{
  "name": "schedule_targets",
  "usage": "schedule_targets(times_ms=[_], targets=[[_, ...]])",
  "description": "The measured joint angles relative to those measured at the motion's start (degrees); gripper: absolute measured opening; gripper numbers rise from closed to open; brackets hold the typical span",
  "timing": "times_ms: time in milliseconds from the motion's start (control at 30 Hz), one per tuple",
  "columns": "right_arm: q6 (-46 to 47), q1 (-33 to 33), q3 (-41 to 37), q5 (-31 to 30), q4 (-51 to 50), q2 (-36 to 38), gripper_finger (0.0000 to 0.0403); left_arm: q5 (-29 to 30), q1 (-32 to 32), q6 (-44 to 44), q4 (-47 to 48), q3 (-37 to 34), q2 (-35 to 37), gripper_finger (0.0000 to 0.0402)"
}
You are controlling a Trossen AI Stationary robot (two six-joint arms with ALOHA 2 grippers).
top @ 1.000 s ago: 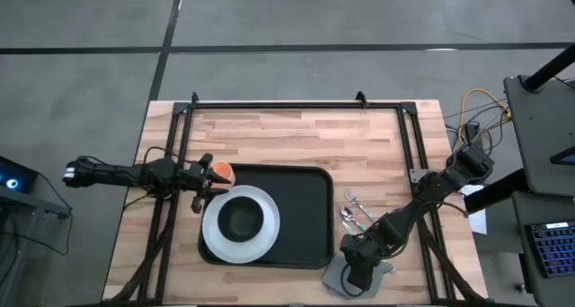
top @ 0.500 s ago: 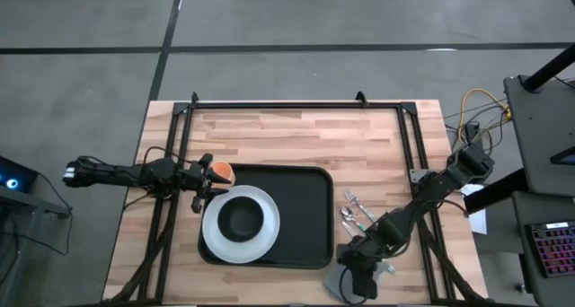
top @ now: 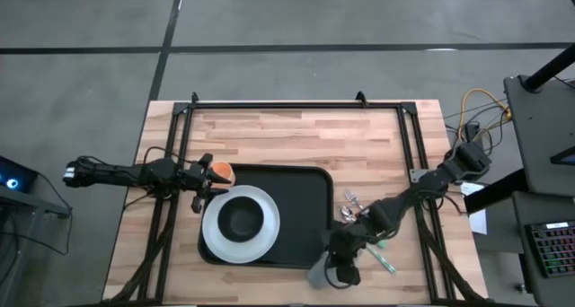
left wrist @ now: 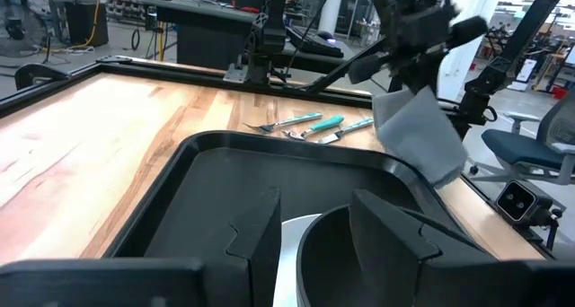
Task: Set up tray
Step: Put the gray napkin on the black serving tray
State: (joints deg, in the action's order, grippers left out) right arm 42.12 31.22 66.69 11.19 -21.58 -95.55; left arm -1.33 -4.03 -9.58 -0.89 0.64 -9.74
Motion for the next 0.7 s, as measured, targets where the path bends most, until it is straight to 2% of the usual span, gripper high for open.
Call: schedule_targets(times_ms=[200,333,500,600,700], targets=[[-2.56,-1.75,1.16,-1.34,0.94,0.29,0.0008,0.0,-0.02,0.0,0.0,0.0,0.0,0.0115],[2.93,-2.56,0.14,-6.37,0.61,0.29,0.0008,0.0,-0.02,0.0,0.0,0.0,0.0,0.0115],[9.0,-4.27,-1.64,-7.77,0.34,-0.23,0.0008,0.0,-0.01,0.0,0.0,0.0,0.0,0.0115],[6.21,-4.73,-1.87,-10.69,1.16,-0.2,0.0008,0.0,-0.02,0.0,0.0,0.0,0.0,0.0115],[0.27,-4.72,-1.4,-16.49,1.14,0.06,0.0008,-0.02,0.0,0.0,0.0,0.0,-0.02,0.0115]])
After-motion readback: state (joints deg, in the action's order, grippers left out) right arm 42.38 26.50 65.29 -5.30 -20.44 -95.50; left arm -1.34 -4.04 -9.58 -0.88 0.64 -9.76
